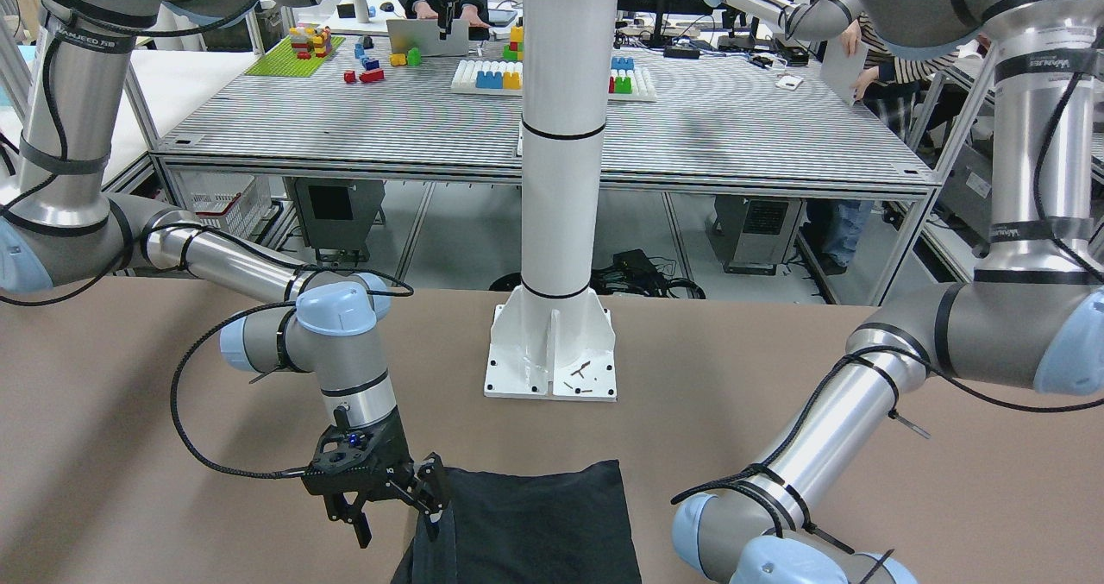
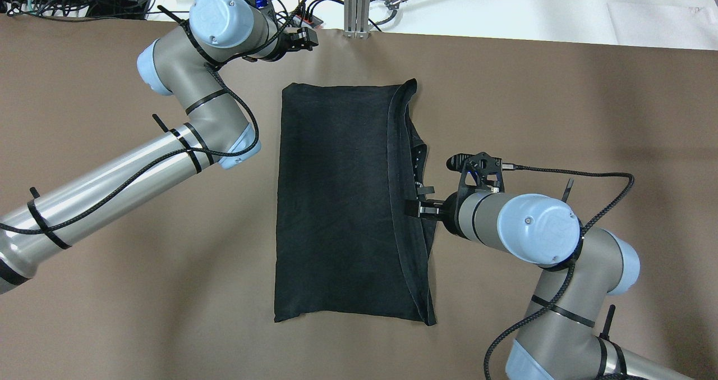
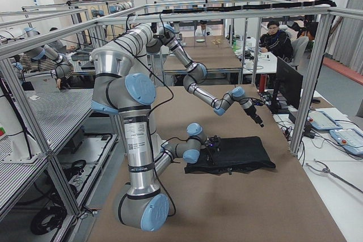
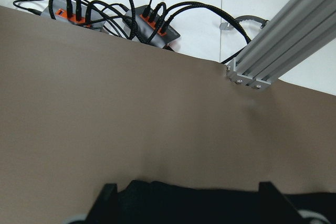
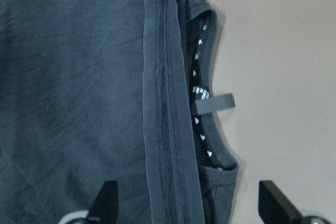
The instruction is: Fold clothes
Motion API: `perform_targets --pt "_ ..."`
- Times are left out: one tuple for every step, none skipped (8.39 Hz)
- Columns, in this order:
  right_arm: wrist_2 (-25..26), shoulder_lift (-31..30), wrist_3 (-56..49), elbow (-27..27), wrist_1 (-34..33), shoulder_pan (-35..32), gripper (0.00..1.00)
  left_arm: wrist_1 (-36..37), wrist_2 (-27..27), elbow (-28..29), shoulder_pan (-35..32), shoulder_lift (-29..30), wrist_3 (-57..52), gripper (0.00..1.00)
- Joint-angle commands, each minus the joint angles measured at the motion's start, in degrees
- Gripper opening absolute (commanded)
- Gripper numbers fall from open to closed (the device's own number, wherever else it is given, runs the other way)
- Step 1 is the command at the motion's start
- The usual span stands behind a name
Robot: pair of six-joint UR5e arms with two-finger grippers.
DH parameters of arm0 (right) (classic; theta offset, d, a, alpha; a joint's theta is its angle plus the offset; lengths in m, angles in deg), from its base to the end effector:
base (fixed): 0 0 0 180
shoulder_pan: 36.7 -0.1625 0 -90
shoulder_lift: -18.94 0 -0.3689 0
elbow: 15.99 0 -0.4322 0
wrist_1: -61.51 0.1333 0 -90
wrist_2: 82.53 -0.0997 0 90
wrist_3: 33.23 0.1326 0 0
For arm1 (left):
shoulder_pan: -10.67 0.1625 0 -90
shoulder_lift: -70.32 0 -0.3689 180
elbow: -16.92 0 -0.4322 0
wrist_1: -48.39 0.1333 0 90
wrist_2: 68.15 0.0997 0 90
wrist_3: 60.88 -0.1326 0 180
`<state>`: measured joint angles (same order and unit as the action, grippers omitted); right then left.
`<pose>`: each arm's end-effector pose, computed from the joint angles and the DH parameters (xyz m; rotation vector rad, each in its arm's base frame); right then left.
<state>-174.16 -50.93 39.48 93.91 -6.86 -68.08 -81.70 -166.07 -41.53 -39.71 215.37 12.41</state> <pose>-0.4635 -0.4344 0.2060 0.4209 -0.9930 0.2064 0.4603 -0.7363 0.1706 0.5139 1.0011 -0.4484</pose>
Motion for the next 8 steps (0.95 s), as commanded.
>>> perform_targets --pt "9.5 5.1 -4.7 -9.1 6.0 -0.3 0.94 -1.5 -0.9 -2.4 -0.4 -2.8 -0.8 0.94" --pt "10.0 8.3 -4.9 -17.5 13.0 -0.3 0.94 -1.5 -0.9 -2.4 -0.4 -3.0 -0.8 0.94" --pt "10.1 9.9 -5.3 -22.5 16.9 -0.5 0.94 -1.5 -0.9 -2.4 -0.4 -3.2 -0.8 0.94" --pt "11.4 12.2 -5.2 -25.7 17.2 -1.2 0.94 -1.5 -0.9 -2.4 -0.4 -3.4 -0.9 0.94" --pt "11.5 14.1 -5.0 -27.7 17.3 -1.2 0.92 -1.5 -0.8 -2.4 -0.5 -3.4 -0.9 0.94" --pt "11.4 14.2 -5.0 -27.9 17.3 -1.9 0.92 -1.5 -0.8 -2.4 -0.7 -3.4 -0.9 0.94" --pt "11.3 14.2 -5.0 -28.6 17.3 -2.3 0.92 -1.5 -0.8 -2.4 -0.8 -3.4 -0.9 0.94" --pt "11.3 14.5 -5.0 -30.4 18.0 -2.5 0.92 -1.5 -0.8 -2.3 -0.8 -3.4 -0.9 0.94"
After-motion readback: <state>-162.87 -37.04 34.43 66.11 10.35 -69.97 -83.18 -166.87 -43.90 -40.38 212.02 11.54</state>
